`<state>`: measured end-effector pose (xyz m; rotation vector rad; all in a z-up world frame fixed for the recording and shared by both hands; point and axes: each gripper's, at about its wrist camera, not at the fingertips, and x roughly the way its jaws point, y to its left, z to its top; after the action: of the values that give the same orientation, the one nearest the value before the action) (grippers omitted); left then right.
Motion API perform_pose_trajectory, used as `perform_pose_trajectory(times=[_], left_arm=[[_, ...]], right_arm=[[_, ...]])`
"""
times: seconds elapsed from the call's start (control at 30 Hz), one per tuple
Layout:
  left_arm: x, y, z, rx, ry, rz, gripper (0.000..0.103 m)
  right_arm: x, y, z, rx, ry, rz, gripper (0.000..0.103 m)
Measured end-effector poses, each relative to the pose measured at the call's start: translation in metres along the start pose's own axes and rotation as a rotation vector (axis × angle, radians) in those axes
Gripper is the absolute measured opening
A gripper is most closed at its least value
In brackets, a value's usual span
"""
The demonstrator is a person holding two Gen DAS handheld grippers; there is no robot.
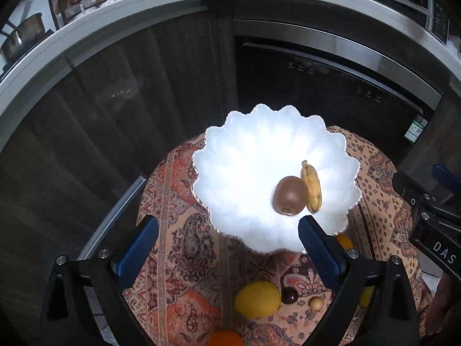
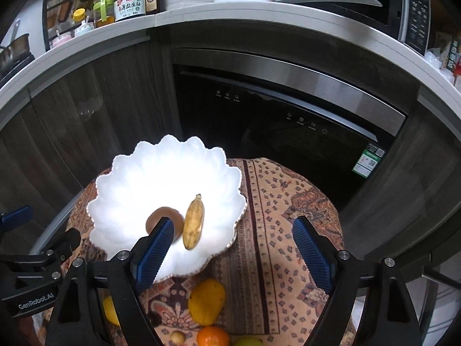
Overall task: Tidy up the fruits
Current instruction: 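Lower kiwi and banana into the white bowl and open both tools, then grasp the lemon with the left tool while the right tool grasps the mango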
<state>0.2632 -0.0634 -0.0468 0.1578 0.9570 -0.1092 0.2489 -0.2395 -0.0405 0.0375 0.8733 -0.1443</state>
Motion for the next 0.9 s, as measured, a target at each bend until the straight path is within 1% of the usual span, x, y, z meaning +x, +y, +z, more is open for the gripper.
perform_pose_trajectory(times=[0.2, 0.43, 0.67, 0.9], left_arm=[[-0.011, -0.003, -0.012, 0.001, 0.004, -0.002, 0.099], [-0.014, -0.009, -0.027, 0.004, 0.012, 0.007, 0.099], [-0.005, -0.008, -0.045, -0.005, 0.039, 0.015, 0.099], [0.014, -0.006, -0.068, -0.017, 0.087, 0.011, 0.099]], right_arm=[[-0.013, -0.006, -0.013, 0.009, -0.003, -0.003, 0.085], [-0.019, -0.014, -0.028, 0.016, 0.01, -0.01, 0.085], [-0.012, -0.012, -0.047, 0.013, 0.044, -0.016, 0.085], [0.001, -0.008, -0.068, 0.005, 0.081, -0.018, 0.085]])
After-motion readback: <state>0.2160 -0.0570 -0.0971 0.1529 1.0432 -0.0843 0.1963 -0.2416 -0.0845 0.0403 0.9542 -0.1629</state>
